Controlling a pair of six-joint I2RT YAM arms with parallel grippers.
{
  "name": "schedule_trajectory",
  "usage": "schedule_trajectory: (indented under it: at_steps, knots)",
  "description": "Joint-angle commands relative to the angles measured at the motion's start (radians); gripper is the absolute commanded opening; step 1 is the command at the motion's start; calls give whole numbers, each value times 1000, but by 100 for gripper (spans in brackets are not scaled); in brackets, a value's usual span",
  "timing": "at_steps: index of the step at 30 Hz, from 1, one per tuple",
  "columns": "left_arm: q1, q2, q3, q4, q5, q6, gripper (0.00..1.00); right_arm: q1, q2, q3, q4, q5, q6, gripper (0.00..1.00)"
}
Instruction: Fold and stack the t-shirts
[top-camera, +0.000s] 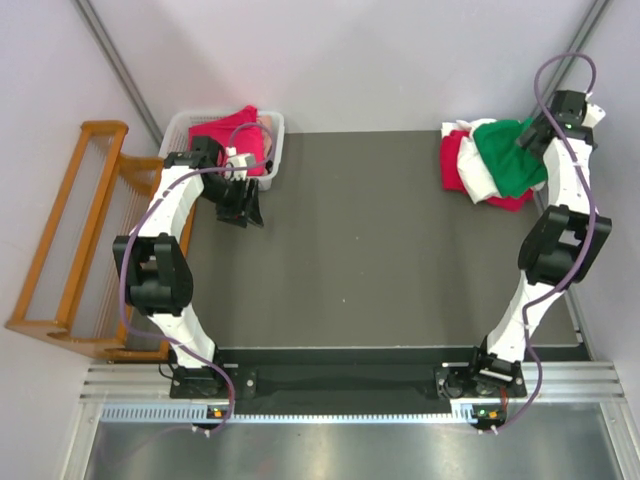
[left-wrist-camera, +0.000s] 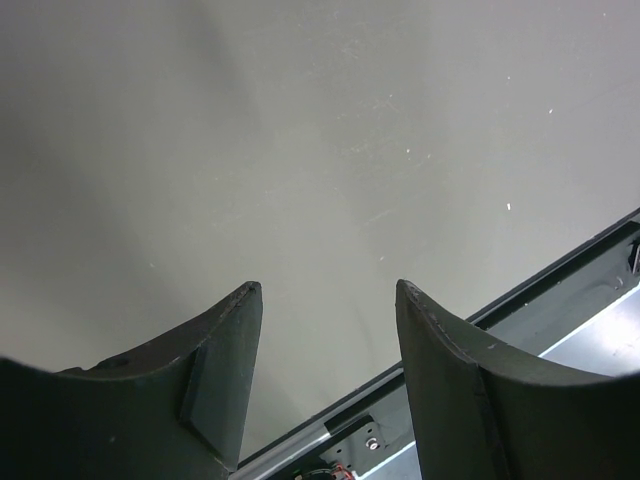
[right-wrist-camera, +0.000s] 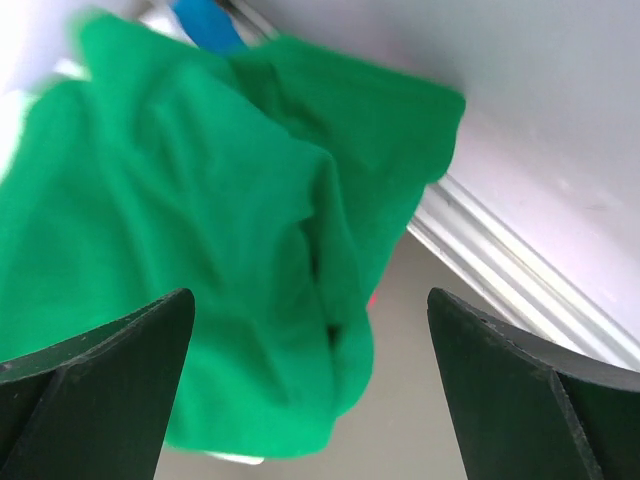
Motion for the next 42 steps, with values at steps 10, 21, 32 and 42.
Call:
schedule_trajectory:
  at_steps: [10,21,32,42]
  knots:
    - [4,-32,3,-21,-9,15,60,64,-192,-1,15,79,14,100]
    - [5,-59,5,-36,-26,32,60,148,20,223,-52,4,-18,100]
    - [13,-52,8,-52,-45,50,59,124,81,140,-13,59,0,100]
    - [13,-26,57,-58,-8,26,59,119,196,99,-55,-13,14,100]
